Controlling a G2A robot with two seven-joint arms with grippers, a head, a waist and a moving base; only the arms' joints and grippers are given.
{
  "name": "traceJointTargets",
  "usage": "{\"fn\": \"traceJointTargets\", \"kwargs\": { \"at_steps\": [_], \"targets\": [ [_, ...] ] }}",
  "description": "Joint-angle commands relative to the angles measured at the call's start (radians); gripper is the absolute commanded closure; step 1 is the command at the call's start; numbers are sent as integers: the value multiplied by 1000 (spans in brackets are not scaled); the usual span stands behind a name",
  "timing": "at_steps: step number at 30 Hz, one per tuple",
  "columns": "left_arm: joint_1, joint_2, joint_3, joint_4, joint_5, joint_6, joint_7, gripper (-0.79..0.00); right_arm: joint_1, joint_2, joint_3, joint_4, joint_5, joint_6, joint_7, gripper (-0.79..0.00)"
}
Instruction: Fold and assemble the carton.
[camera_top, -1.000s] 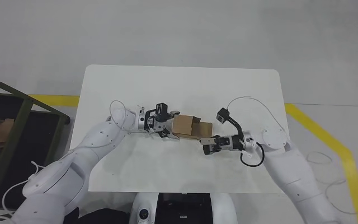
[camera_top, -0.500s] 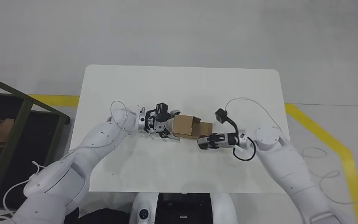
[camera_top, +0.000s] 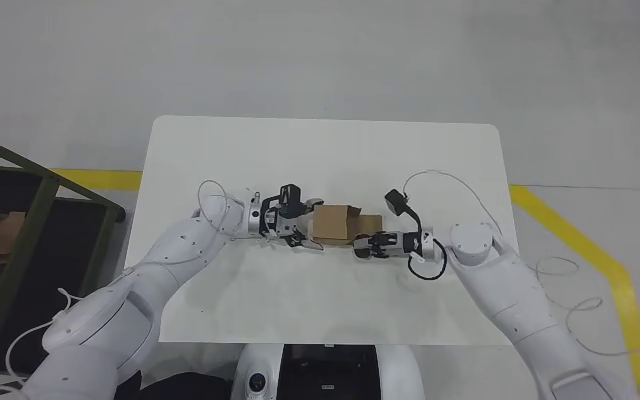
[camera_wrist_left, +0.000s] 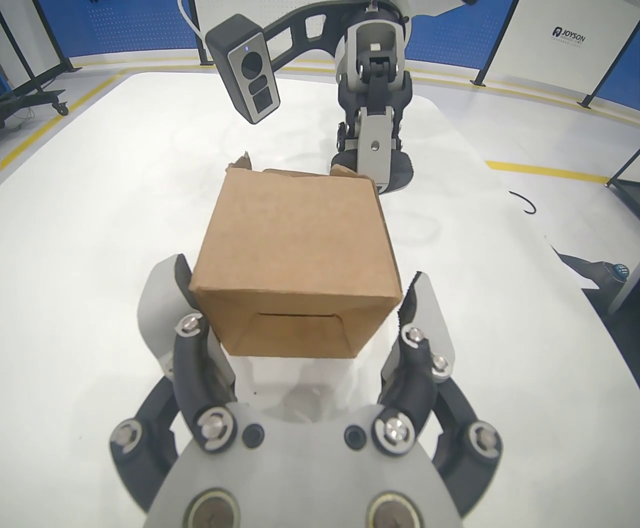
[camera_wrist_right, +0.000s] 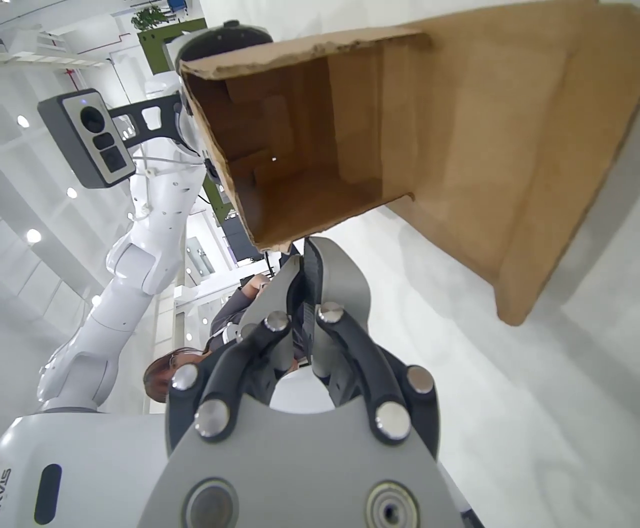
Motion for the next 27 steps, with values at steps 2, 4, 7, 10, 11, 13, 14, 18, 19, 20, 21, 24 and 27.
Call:
{"fn": "traceJointTargets", "kwargs": {
  "at_steps": [2, 4, 7, 10, 11, 13, 14, 18, 19, 20, 21, 24, 27],
  "targets": [
    [1, 0, 0, -2, -5, -2, -2, -717, -3, 2, 2, -9, -9, 9, -2, 0],
    [3, 0, 1, -5, -6, -3, -3, -714, -2, 1, 4, -10, -9, 7, -14, 0],
    [4, 0, 3, -9, -5, -6, -6, -714, 7, -1, 1, -12, -20, 0, -35, 0],
    [3, 1, 5, -10, -4, -7, -7, -705, 23, -5, -7, -9, -38, 1, -57, 0],
    [4, 1, 5, -11, -5, -8, -8, -705, 30, -7, -10, -4, -44, 5, -62, 0],
    [3, 1, 6, -12, -6, -8, -8, -705, 43, -10, -19, 12, -66, 13, -80, 0],
    [3, 1, 6, -12, -6, -8, -8, -708, 49, -12, -22, 21, -65, 11, -82, 0],
    [3, 2, 8, -14, -7, -10, -10, -693, 65, -16, -26, 51, -63, 2, -82, 0],
    [3, 2, 8, -14, -6, -10, -10, -690, 67, -16, -25, 54, -63, -2, -80, 0],
    [3, 3, 8, -15, -7, -10, -10, -686, 68, -16, -23, 56, -60, -8, -79, 0],
    [3, 3, 8, -15, -8, -11, -11, -683, 68, -16, -21, 58, -57, -12, -79, 0],
    [4, 4, 10, -19, -11, -14, -14, -674, 71, -19, -22, 63, -46, -21, -75, 0],
    [5, 4, 13, -24, -10, -16, -16, -674, 84, -27, -39, 75, -44, -27, -74, 0]
  ]
}}
